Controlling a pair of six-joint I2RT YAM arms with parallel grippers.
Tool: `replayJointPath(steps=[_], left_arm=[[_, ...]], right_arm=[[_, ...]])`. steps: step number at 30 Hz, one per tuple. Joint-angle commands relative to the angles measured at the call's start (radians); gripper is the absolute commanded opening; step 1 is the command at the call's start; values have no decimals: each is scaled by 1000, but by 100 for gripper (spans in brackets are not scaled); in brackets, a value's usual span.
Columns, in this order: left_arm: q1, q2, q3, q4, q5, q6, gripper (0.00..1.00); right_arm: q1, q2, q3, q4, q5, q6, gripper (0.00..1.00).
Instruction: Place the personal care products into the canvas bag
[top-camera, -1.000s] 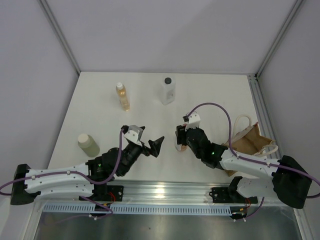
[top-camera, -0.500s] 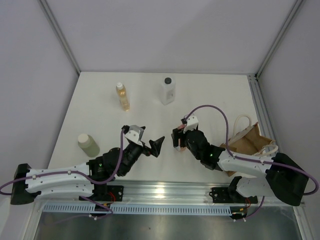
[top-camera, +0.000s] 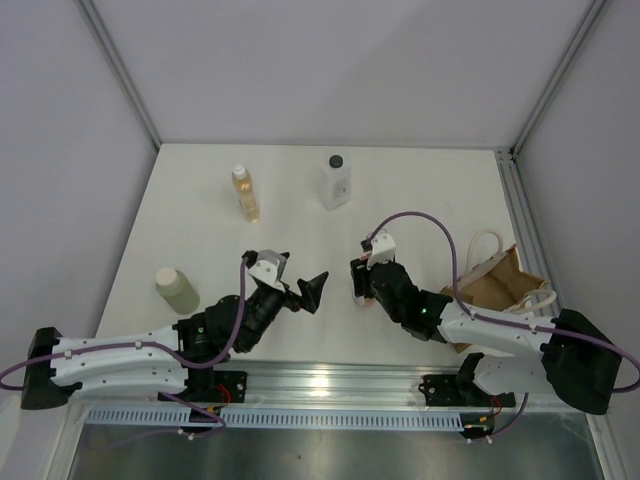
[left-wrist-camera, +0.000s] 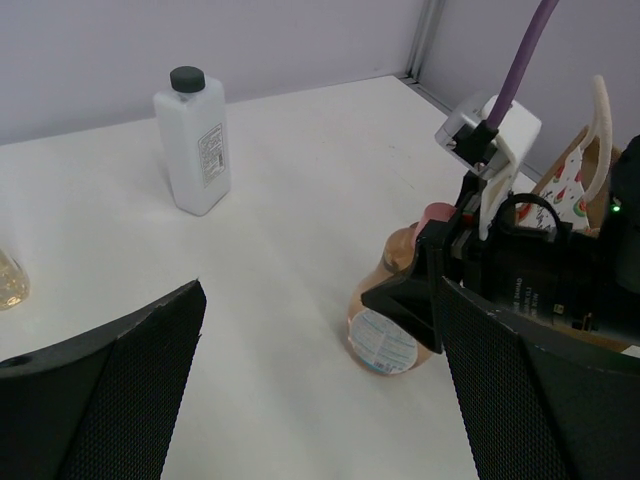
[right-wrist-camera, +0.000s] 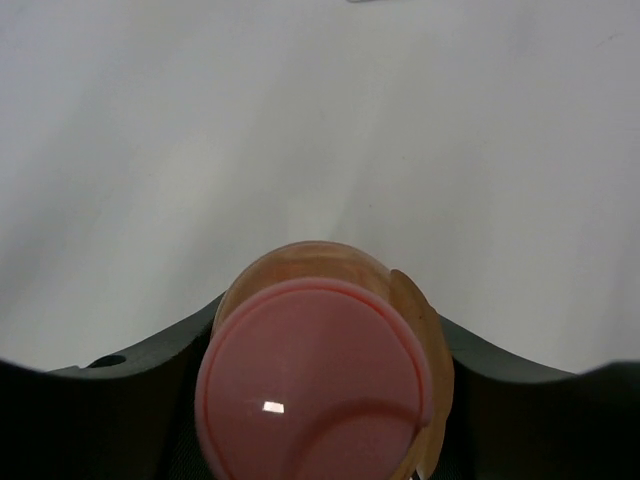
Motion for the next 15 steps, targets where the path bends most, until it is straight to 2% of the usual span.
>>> replayJointPath(steps=[1,4,7,12,15], left_arm=[[4,-12,9,45,-9,7,99],[4,-12,10,50,-18,12,99],[4,-12,13,48,-12,12,99],[4,-11,15,37,2,5,99],[4,-9,18,36,-1,7,99]], right_arm=[[8,-129,140,-107,152,-10,0],[6,-203,285,-283,299,-41,0],[8,-284,408,-395,366,-87,0],[5,-371,551,-472,368,-154,0],[-9,-370,652,-504,446,-213,0]])
